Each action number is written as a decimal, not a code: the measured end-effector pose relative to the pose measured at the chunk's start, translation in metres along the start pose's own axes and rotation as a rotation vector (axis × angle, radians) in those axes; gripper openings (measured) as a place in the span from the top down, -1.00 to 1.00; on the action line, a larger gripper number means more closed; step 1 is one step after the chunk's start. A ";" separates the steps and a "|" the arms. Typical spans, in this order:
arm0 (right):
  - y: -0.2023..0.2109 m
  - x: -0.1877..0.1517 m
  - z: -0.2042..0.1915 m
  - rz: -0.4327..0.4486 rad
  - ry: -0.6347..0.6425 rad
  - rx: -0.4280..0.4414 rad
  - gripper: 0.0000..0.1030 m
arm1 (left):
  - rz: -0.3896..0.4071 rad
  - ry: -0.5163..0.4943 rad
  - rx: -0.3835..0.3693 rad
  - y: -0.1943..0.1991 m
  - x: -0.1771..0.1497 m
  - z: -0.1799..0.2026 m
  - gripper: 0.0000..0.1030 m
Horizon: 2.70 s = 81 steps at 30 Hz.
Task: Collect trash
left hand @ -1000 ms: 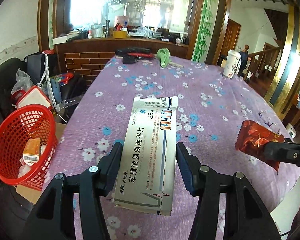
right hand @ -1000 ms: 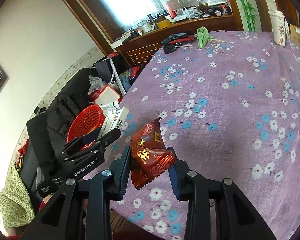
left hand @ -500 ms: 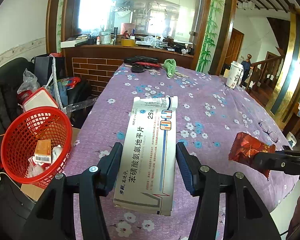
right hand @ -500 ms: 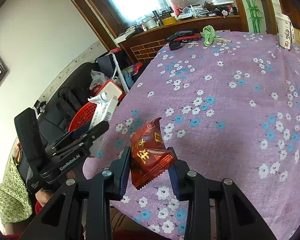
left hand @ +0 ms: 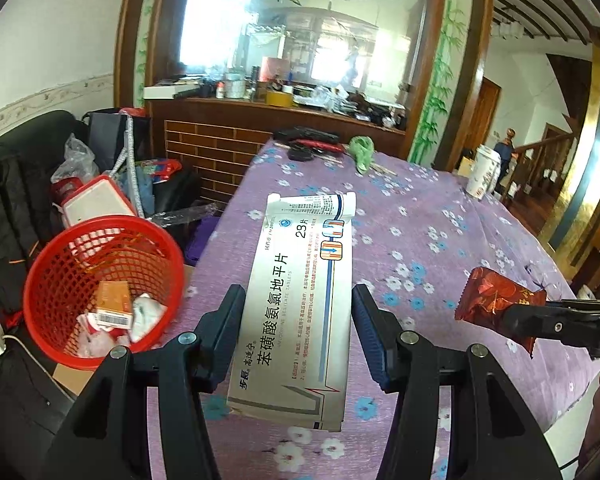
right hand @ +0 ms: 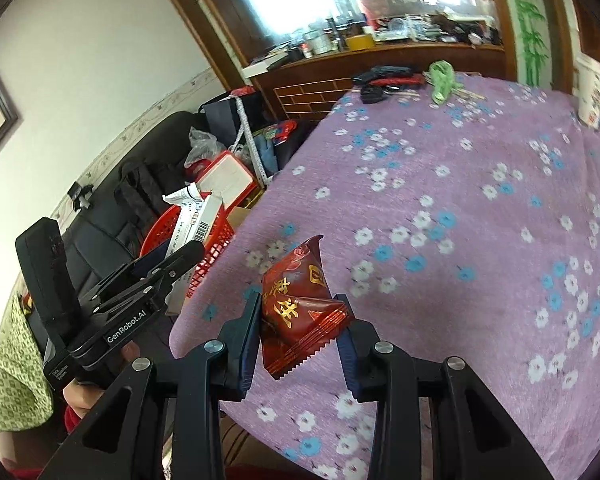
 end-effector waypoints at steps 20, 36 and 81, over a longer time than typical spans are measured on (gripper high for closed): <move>-0.102 0.063 -0.159 -0.065 0.234 0.098 0.26 | 0.029 0.264 0.210 0.021 -0.005 -0.184 -0.04; -0.184 0.098 -0.213 -0.053 0.291 0.066 0.27 | -0.003 0.322 0.253 -0.010 -0.015 -0.216 -0.04; -0.047 0.038 -0.067 0.154 0.265 -0.132 -0.82 | 0.156 0.207 0.546 0.029 -0.006 -0.130 -0.97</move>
Point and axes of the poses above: each gripper's, at about its wrist camera, not at the fingertips, and y roughly against the way its jaws point, z to its right, x to its top, the point moved 10 cm from there along -y, roughly the way its jaws point, and after that the axes turned 1 degree about -z, right-handed, at the moved point
